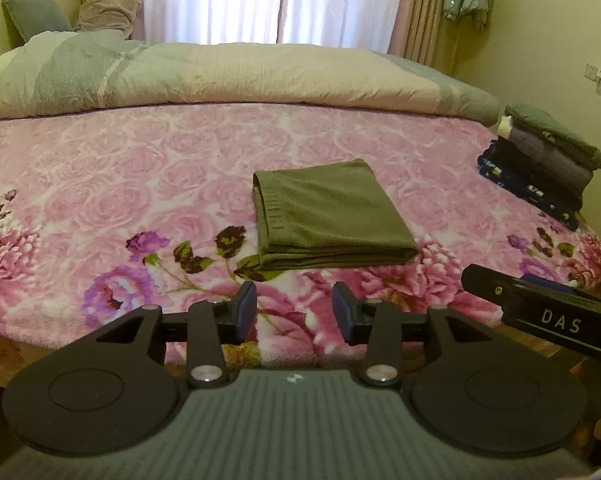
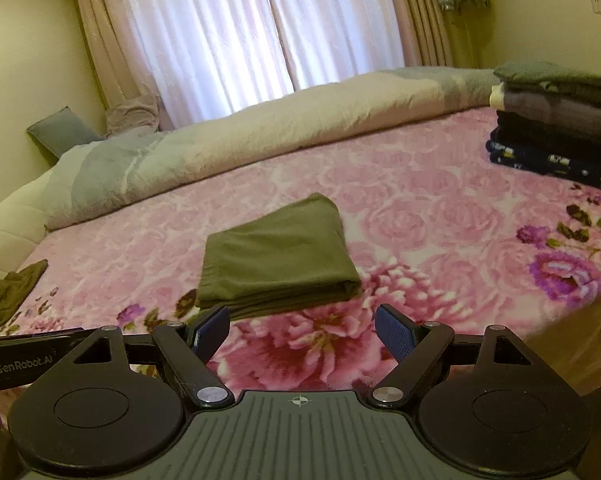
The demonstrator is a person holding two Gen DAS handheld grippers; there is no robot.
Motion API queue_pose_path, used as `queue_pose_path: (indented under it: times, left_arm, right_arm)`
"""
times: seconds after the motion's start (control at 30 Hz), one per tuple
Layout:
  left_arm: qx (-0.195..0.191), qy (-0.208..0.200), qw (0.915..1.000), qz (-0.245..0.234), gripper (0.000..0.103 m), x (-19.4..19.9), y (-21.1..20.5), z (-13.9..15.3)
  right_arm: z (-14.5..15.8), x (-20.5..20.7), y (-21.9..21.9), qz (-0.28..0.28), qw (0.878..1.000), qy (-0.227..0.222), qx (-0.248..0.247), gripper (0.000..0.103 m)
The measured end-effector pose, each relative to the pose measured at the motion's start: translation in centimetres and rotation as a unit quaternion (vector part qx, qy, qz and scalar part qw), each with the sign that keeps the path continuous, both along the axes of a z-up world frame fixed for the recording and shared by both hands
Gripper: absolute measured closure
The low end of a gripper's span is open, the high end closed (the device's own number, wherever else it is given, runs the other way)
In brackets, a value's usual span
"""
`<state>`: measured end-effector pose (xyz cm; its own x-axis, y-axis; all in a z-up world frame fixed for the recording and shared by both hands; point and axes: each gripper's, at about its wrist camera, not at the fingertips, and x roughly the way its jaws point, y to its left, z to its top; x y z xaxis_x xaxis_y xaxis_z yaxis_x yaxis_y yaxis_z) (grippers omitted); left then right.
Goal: Fold clothes
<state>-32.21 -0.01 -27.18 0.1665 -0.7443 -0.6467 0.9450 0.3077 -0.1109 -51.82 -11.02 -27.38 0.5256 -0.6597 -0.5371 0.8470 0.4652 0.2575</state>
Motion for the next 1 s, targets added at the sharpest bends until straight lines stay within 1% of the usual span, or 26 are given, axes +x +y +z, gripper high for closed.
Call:
queue_pose_path:
  times: [0.13,0.33,0.43,0.6,0.77,0.83,0.9,1.0]
  left_arm:
    - [-0.010,0.006,0.9999,0.005,0.064,0.6,0.9,0.3]
    - [-0.005,0.013,0.9993,0.035,0.063,2.9,1.7,-0.4]
    - [0.008,0.022,0.9984,0.051,0.062,4.4,1.9,-1.7]
    - [0.034,0.049,0.9958,0.069,0.062,7.0,1.5,-4.4]
    - [0.040,0.075,0.9928,0.084,0.062,10.5,0.2,-6.8]
    - [0.041,0.080,0.9918,0.091,0.062,12.1,-0.7,-7.6]
    - [0.045,0.084,0.9908,0.096,0.062,13.6,-1.9,-8.4]
    - [0.047,0.086,0.9907,0.094,0.062,16.1,-4.2,-9.2]
  right_arm:
    - [0.1,0.1,0.0,-0.004,1.000,0.000,0.001,0.020]
    - [0.2,0.2,0.1,-0.010,1.000,-0.001,0.003,0.020]
    - [0.3,0.3,0.2,-0.013,1.000,-0.002,0.003,0.020]
    - [-2.0,1.5,-1.3,-0.017,0.999,0.013,0.039,0.020]
    - [-3.9,2.9,-3.8,-0.019,0.998,0.029,0.057,0.020]
    - [-4.5,3.4,-5.5,-0.032,0.997,0.032,0.068,0.020]
    - [-5.1,3.9,-7.6,-0.043,0.996,0.024,0.080,0.020]
    - [-5.8,5.0,-10.5,-0.055,0.994,0.026,0.093,0.020]
